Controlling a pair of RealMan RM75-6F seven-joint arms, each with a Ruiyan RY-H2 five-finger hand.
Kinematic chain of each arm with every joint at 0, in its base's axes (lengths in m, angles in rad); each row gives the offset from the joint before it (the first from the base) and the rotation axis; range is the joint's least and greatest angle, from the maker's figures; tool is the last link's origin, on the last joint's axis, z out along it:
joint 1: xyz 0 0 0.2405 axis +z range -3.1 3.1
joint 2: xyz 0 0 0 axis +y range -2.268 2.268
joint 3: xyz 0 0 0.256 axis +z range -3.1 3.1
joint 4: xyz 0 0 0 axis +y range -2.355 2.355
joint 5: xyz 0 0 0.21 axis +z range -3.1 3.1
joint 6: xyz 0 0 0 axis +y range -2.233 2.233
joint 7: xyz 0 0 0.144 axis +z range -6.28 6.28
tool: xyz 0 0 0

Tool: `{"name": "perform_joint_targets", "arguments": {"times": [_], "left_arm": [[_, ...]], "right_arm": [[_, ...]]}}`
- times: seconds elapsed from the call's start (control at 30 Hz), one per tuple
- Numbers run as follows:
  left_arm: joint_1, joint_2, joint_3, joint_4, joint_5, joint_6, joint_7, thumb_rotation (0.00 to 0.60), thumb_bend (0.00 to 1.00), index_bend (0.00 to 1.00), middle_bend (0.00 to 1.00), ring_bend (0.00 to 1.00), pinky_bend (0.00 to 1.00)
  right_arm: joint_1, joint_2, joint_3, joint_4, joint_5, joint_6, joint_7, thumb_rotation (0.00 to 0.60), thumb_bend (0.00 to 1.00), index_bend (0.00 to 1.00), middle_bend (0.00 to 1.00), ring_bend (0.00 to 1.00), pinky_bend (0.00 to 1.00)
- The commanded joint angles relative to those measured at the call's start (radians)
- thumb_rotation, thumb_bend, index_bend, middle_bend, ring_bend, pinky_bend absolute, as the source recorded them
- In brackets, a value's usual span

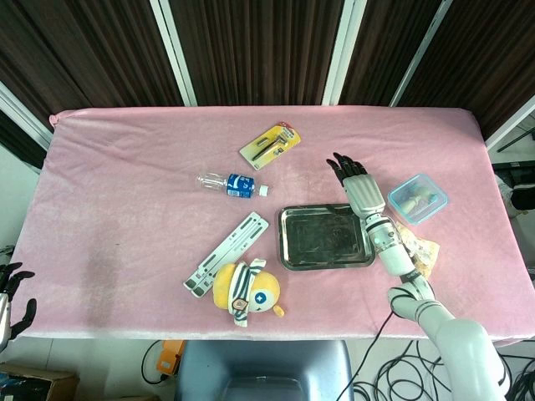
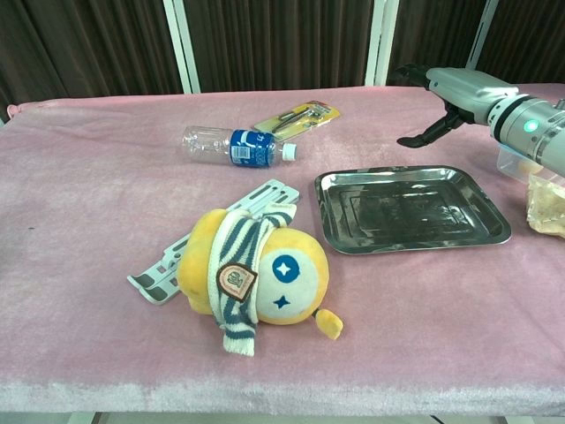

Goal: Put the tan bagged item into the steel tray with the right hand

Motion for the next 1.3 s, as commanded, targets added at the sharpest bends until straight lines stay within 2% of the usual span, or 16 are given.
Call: {"name": "perform_joint_targets", "arguments": {"times": [0.03, 0.43, 0.53, 0.6, 0.67, 0.9, 1.0, 1.13, 1.3], "left_arm": [[0.001, 0.001, 0.001, -0.001, 0.001, 0.002, -0.001, 0.6, 0.44, 0.32, 0.19, 0.14, 0.35], [0.001, -0.002, 0.002, -0.003, 0.003, 0.003, 0.009, 0.6, 0.44, 0.32, 0.19, 0.14, 0.35], [-0.001, 0.0, 0.003, -0.004, 0.001, -0.001, 0.009, 0.6, 0.44, 0.32, 0.19, 0.14, 0.35], [0.002, 0.0, 0.001, -0.003, 0.005, 0.006, 0.004, 0.6, 0.44, 0.32, 0.19, 0.14, 0.35], [0.002, 0.001, 0.003, -0.004, 0.005, 0.004, 0.003, 0.6, 0.44, 0.32, 0.19, 0.14, 0.35], [-0.001, -0.003, 0.003, -0.004, 0.005, 0.001, 0.011, 0.6, 0.44, 0.32, 0.19, 0.14, 0.35], [-0.005, -0.003, 0.005, -0.007, 0.004, -0.007, 0.02, 0.6, 0.44, 0.32, 0.19, 0.14, 0.35], [-0.006, -0.005, 0.003, -0.008, 0.0, -0.007, 0.027, 0.6, 0.44, 0.32, 0.19, 0.14, 0.35], [-0.006, -0.004, 0.001, -0.011, -0.008, -0.01, 0.025, 0.6, 0.44, 0.32, 0.19, 0.14, 0.35]], "right_arm": [[0.002, -0.009, -0.01, 0.024, -0.001, -0.007, 0.019, 0.6, 0.35, 0.05, 0.08, 0.06, 0.25], [-0.003, 0.0, -0.021, 0.037, -0.005, 0.027, 0.067, 0.6, 0.35, 0.06, 0.08, 0.06, 0.25], [-0.019, 0.016, -0.043, 0.019, -0.021, 0.045, 0.071, 0.6, 0.35, 0.06, 0.08, 0.06, 0.25], [-0.077, 0.051, -0.081, -0.021, -0.045, 0.101, 0.033, 0.6, 0.35, 0.06, 0.08, 0.06, 0.25], [-0.12, 0.081, -0.09, -0.073, -0.043, 0.139, -0.017, 0.6, 0.35, 0.06, 0.08, 0.06, 0.25], [-0.295, 0.286, -0.151, -0.415, -0.052, 0.28, -0.135, 0.6, 0.35, 0.05, 0.08, 0.07, 0.25], [-0.35, 0.367, -0.187, -0.524, -0.074, 0.33, -0.16, 0.6, 0.35, 0.06, 0.07, 0.07, 0.25], [-0.405, 0.432, -0.231, -0.6, -0.115, 0.392, -0.173, 0.6, 0.35, 0.06, 0.07, 0.07, 0.25], [-0.469, 0.47, -0.276, -0.624, -0.15, 0.445, -0.21, 0.6, 0.35, 0.07, 0.07, 0.07, 0.25]]}}
